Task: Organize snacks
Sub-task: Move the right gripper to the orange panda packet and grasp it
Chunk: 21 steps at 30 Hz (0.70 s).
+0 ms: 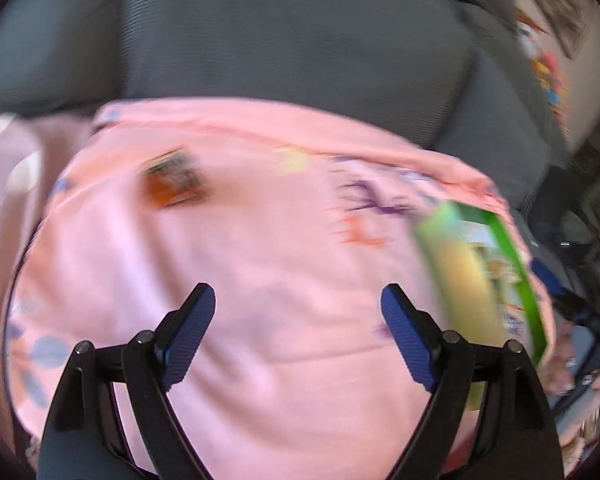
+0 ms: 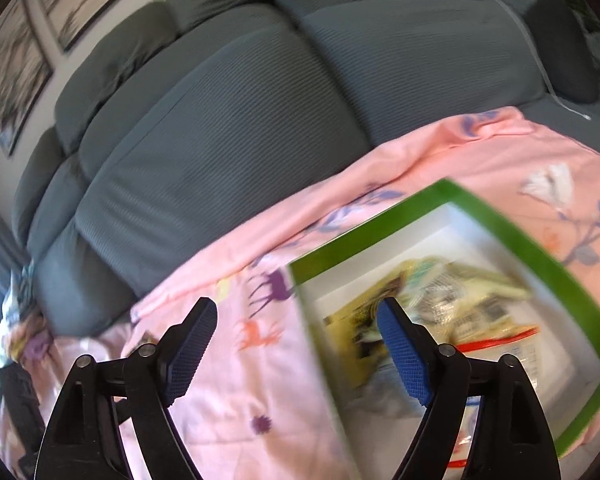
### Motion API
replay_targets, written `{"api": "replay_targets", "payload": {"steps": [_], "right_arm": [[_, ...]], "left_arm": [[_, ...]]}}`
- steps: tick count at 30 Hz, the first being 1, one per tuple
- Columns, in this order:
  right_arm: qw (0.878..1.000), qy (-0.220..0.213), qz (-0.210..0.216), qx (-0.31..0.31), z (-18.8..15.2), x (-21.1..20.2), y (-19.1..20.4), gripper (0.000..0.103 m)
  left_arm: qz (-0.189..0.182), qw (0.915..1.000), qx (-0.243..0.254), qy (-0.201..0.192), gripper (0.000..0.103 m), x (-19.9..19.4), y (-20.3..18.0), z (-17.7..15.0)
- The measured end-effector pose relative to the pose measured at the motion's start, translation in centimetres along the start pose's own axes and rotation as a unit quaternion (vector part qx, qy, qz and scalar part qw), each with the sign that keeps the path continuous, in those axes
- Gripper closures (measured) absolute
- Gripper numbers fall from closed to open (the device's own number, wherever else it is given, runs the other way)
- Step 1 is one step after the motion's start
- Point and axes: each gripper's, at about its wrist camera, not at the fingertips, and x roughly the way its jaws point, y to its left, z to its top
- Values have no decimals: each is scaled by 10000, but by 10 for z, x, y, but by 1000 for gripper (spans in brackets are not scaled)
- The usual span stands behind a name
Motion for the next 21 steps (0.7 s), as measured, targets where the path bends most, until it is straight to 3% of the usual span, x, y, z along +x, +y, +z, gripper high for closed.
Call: {"api": "replay_targets", "payload": {"steps": [5,9,13,18,21], "right_arm": [[9976,559,262,-323,-17,27,45,20],[9887,1209,597,-658,-32,63,100,20],[9726,1817,723,-1260,-41,110,165,20],[9514,2606,966,-1325,-48,183,225,20],[9464,2835,826,-1309,-53,217,240,20]], "left_arm": [[476,9963,-713,102,18,4,64,-8],[852,9913,-1000,74,18,-1,91,-7],[747,9883,-1329,30,18,-8,109,-5],[746,9846,-1580,92,18,-14,126,-5],[689,9832,-1687,100,18,-15,132,-5]]}}
